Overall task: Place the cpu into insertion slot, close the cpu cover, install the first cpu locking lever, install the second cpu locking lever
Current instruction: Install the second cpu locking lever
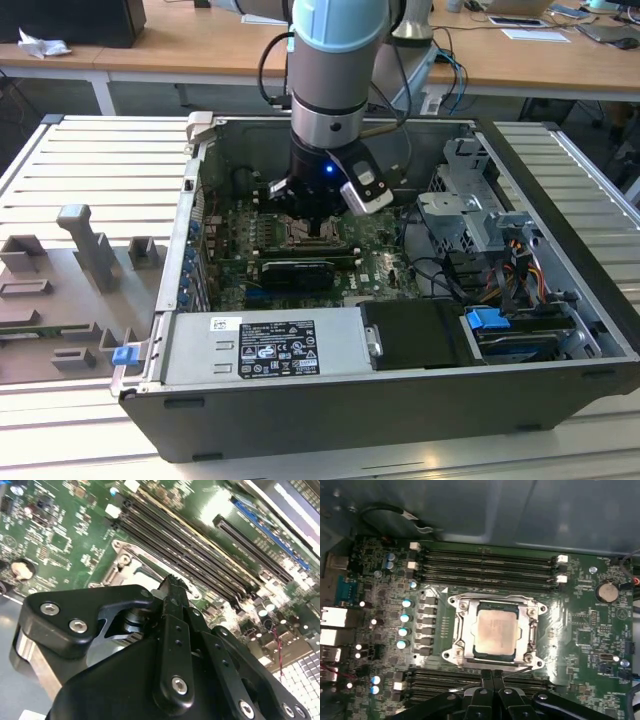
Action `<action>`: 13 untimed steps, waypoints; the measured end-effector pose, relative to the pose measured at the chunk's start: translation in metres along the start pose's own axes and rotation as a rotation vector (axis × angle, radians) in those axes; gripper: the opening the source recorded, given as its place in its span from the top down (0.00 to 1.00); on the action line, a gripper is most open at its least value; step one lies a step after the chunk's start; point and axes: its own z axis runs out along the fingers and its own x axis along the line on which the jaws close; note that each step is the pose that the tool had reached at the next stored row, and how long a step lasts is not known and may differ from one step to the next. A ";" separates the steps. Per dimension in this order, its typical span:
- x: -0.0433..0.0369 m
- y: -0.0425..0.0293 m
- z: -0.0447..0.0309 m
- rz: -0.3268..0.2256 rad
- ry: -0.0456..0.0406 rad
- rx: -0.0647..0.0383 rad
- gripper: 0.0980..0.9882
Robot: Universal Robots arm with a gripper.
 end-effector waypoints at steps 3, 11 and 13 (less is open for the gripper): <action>0.0059 -0.0001 0.0045 -0.001 0.0003 0.000 0.99; 0.0213 -0.0057 0.0092 -0.002 -0.0025 -0.033 0.99; 0.0242 -0.0078 0.0093 -0.002 -0.0024 -0.034 0.99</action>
